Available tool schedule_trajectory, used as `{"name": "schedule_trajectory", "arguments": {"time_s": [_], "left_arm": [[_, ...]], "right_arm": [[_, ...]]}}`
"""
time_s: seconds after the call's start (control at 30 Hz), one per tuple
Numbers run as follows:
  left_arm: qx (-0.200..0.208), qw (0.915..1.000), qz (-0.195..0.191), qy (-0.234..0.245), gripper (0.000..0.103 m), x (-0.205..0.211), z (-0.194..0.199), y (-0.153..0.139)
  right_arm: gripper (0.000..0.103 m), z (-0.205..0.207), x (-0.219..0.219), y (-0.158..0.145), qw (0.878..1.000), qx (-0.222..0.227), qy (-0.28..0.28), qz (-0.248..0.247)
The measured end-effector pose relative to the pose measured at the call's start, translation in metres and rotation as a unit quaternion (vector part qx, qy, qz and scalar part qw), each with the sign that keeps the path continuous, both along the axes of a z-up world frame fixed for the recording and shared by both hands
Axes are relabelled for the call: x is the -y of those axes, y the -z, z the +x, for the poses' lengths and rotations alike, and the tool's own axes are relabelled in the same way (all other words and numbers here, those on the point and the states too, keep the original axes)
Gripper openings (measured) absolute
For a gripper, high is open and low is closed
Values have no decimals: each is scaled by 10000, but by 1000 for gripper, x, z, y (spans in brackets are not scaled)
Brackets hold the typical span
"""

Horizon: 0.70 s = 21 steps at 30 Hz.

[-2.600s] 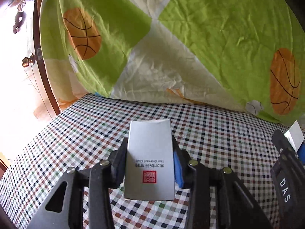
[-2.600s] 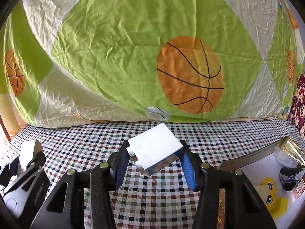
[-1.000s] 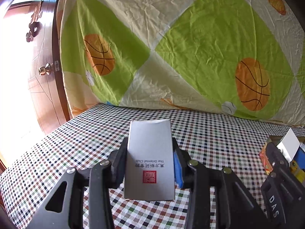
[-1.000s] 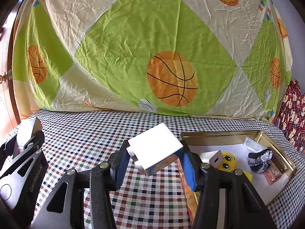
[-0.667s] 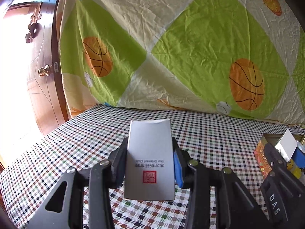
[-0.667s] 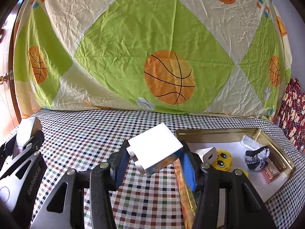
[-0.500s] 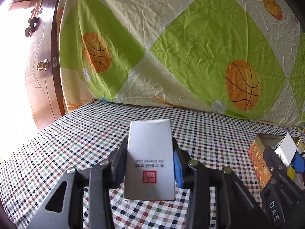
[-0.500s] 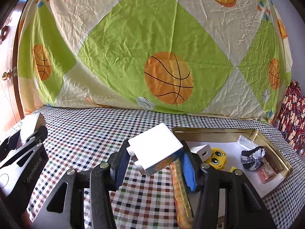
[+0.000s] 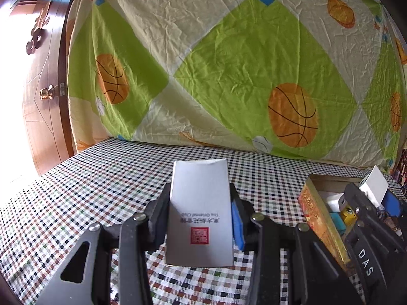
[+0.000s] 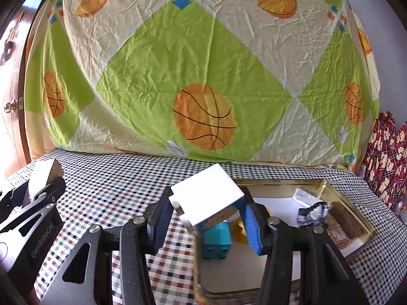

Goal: Organize rigid objects
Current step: 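Carry the white box and white block over the gold tin tray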

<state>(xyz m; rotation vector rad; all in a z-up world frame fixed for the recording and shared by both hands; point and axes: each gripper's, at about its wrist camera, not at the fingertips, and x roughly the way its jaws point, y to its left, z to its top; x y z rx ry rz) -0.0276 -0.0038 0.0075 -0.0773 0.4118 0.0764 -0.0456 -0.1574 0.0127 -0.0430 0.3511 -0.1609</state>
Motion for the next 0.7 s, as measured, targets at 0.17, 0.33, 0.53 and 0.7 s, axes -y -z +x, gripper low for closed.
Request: {"name": "schedule_trajectory", "arguments": {"time_s": [0.17,0.33,0.53,0.7], "left_arm": [[80,9998,-73,182,40,17,-3,-8],[216,9987,42,449,40,44,-7,-16],[237,9970,107,724,40,75,-5,-20],[251,9952,164,931,40,102,-4,-21]], "right_arm": [[53,-4,27,-1,9998,43,162,109],[53,-6,53,-3,9993,111,358,97],[53,-7,81,-3,9983,118,566,99],[53,-9,103,-4,9973,126,721,96]]}}
